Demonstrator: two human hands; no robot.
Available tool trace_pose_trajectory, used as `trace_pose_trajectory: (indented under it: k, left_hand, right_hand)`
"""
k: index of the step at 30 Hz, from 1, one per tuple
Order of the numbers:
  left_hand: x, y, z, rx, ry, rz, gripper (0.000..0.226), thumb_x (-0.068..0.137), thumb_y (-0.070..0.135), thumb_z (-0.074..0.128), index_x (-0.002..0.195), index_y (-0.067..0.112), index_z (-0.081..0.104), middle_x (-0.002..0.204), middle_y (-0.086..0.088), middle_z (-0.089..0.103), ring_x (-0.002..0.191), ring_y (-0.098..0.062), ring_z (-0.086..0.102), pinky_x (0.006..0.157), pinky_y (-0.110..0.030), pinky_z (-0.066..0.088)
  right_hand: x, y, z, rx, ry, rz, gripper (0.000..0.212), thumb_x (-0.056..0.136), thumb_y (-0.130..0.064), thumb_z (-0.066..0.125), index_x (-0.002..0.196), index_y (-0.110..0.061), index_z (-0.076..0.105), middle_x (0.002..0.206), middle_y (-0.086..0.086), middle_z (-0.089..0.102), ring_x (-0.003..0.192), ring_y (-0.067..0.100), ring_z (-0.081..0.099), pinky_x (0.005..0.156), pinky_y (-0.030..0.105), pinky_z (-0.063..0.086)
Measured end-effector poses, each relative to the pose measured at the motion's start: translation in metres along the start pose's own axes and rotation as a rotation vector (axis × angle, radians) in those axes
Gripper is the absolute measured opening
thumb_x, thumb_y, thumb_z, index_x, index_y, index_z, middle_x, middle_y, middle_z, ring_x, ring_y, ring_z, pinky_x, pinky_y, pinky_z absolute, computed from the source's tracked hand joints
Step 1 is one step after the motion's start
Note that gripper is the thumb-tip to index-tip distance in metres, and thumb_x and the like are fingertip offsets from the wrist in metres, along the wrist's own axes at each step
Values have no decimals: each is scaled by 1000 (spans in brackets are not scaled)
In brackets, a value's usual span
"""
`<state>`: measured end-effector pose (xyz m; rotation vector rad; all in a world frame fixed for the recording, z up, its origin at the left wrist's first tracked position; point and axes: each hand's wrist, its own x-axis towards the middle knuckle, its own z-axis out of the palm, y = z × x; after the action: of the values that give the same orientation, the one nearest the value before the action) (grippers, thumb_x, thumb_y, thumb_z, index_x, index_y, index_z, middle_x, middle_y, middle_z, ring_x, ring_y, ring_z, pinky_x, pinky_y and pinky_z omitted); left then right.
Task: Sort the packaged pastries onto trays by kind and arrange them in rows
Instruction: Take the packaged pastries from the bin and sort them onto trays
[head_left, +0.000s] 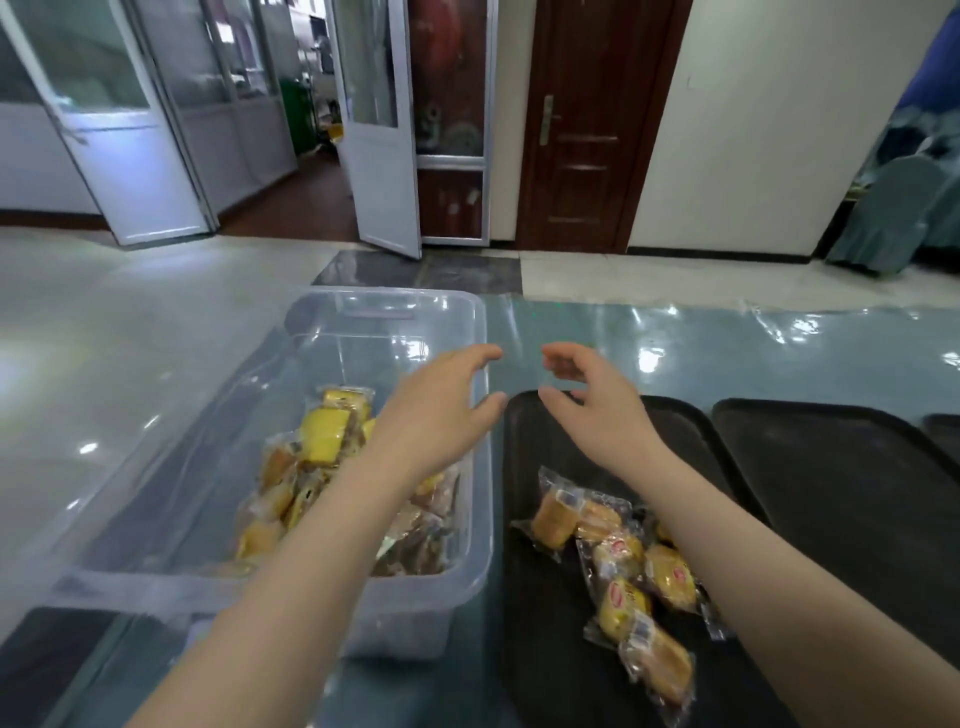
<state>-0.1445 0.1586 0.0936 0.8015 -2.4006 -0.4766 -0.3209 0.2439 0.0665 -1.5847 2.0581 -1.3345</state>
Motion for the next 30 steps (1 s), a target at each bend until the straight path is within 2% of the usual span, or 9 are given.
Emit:
trace_pose_trajectory:
  k: [3, 6, 9, 14, 17, 20, 22, 26, 30]
  left_hand:
    - [-11, -38, -29, 37, -11, -31, 42, 90, 34, 57, 131, 29, 50, 124, 10, 59, 112, -9, 54, 88, -25, 40]
    - [-23, -78, -54, 82, -74, -79, 40, 90, 35, 57, 130, 29, 51, 120, 11, 61, 107, -8, 56, 87, -28, 44]
    - [-35, -118, -74, 134, -168, -127, 40, 90, 35, 57, 129, 29, 51, 119, 10, 62, 105, -8, 57, 85, -29, 46]
    - [-47, -172, -87, 100, -327, -224, 47, 88, 30, 63, 132, 28, 48, 125, 5, 58, 108, -11, 55, 91, -30, 45]
    - [-49, -194, -74, 79, -588, -252, 65, 81, 29, 70, 138, 27, 40, 140, 1, 46, 120, -15, 48, 98, -30, 41]
    - [-44, -208, -58, 302, -859, -200, 93, 71, 34, 78, 147, 28, 25, 150, -2, 28, 133, -23, 35, 107, -36, 34]
    - [-40, -216, -51, 448, -956, -198, 102, 66, 40, 81, 148, 31, 20, 152, -4, 22, 136, -27, 30, 108, -41, 34]
    - [-42, -222, -36, 587, -1086, -262, 92, 73, 28, 78, 147, 25, 23, 149, -5, 33, 129, -27, 41, 98, -37, 44]
    - [-42, -217, -25, 605, -1037, -246, 82, 77, 22, 75, 143, 14, 26, 135, -10, 45, 110, -25, 53, 75, -27, 44]
  right_hand:
    - [7, -27, 26, 25, -48, -28, 38, 90, -21, 64, 124, -34, 52, 109, -26, 56, 107, -14, 49, 88, 11, 40]
    - [13, -47, 56, -3, -107, -51, 35, 90, -22, 63, 119, -38, 52, 105, -30, 55, 104, -19, 47, 80, -1, 36]
    - [21, -60, 86, -57, -166, -71, 34, 90, -23, 63, 121, -34, 55, 107, -26, 55, 99, -13, 50, 77, -5, 32]
    - [40, -73, 130, -218, -397, -22, 42, 91, -33, 61, 131, -27, 51, 124, -10, 57, 111, 6, 52, 87, 17, 38]
    - [58, -75, 156, -467, -615, 44, 53, 90, -35, 60, 139, -22, 44, 138, 2, 52, 121, 21, 51, 91, 29, 42]
    - [72, -68, 181, -687, -804, 108, 73, 87, -28, 64, 150, -19, 28, 145, 7, 44, 124, 28, 49, 91, 32, 44]
    - [75, -60, 195, -818, -909, 143, 85, 83, -26, 69, 152, -21, 20, 150, 8, 39, 126, 30, 47, 96, 37, 45]
    - [71, -43, 215, -899, -1029, 179, 81, 83, -22, 65, 151, -18, 21, 146, 10, 41, 121, 31, 50, 95, 45, 49]
    - [69, -37, 219, -934, -1026, 132, 76, 83, -15, 64, 149, -17, 26, 143, 11, 43, 119, 32, 51, 88, 39, 50]
